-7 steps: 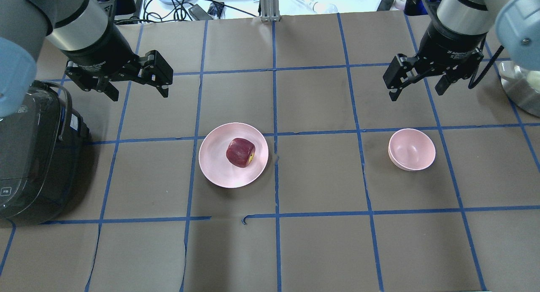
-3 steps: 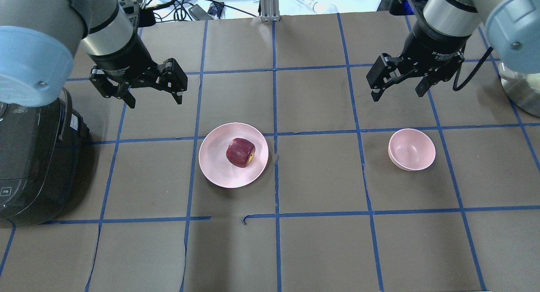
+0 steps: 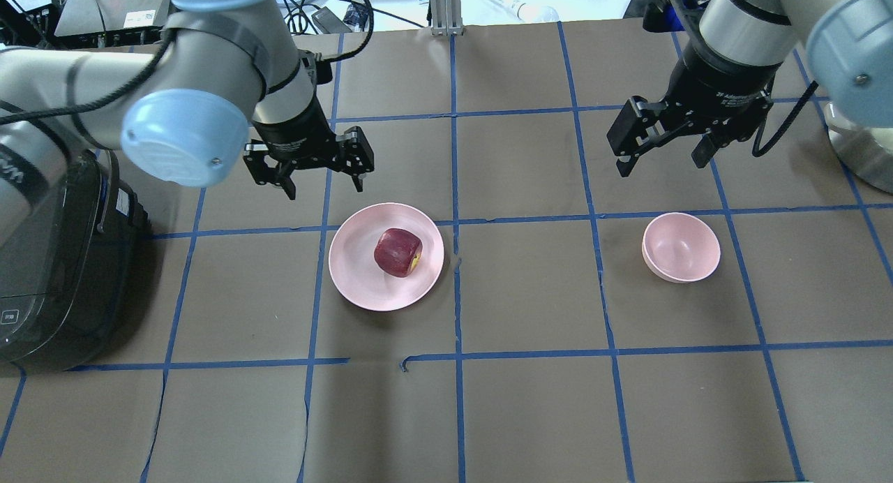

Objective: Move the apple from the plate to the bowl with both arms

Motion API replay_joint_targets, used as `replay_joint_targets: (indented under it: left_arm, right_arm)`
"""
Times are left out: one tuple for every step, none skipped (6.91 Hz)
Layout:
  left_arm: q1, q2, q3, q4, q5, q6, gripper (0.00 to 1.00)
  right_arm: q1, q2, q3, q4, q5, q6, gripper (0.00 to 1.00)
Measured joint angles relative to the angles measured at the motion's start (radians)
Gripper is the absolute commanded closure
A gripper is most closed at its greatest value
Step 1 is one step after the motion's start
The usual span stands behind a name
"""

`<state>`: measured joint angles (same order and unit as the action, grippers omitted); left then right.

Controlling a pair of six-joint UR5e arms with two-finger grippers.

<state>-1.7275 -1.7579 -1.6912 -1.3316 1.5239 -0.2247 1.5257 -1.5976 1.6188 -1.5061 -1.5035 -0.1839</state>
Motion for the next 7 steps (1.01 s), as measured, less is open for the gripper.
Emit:
replay_joint_targets:
  left_arm:
    - [-0.041, -0.053, -0.022, 0.078, -0.023, -0.016, 0.00]
    - [-0.072, -0.103, -0.034, 0.138, -0.031, -0.022, 0.00]
    - [-0.088, -0.149, -0.042, 0.172, -0.030, -0.016, 0.00]
    - [-0.097, -0.185, -0.049, 0.193, -0.028, 0.017, 0.00]
    - [-0.103, -0.211, -0.060, 0.208, -0.026, 0.078, 0.00]
    - [-0.108, -0.228, -0.078, 0.225, -0.026, 0.120, 0.00]
    - [-0.117, -0.236, -0.101, 0.245, -0.021, 0.143, 0.25]
  right_arm:
    - [-0.003, 0.010, 0.002, -0.011, -0.023, -0.004, 0.00]
    - [-0.016, 0.041, 0.008, -0.024, -0.077, -0.024, 0.00]
    - [-0.045, 0.084, 0.014, -0.043, -0.128, -0.097, 0.00]
    - [-0.106, 0.113, 0.021, -0.065, -0.150, -0.197, 0.00]
    - [-0.202, 0.148, 0.040, -0.099, -0.153, -0.264, 0.00]
    - [-0.286, 0.193, 0.073, -0.183, -0.152, -0.295, 0.00]
    - [-0.336, 0.229, 0.117, -0.295, -0.150, -0.302, 0.00]
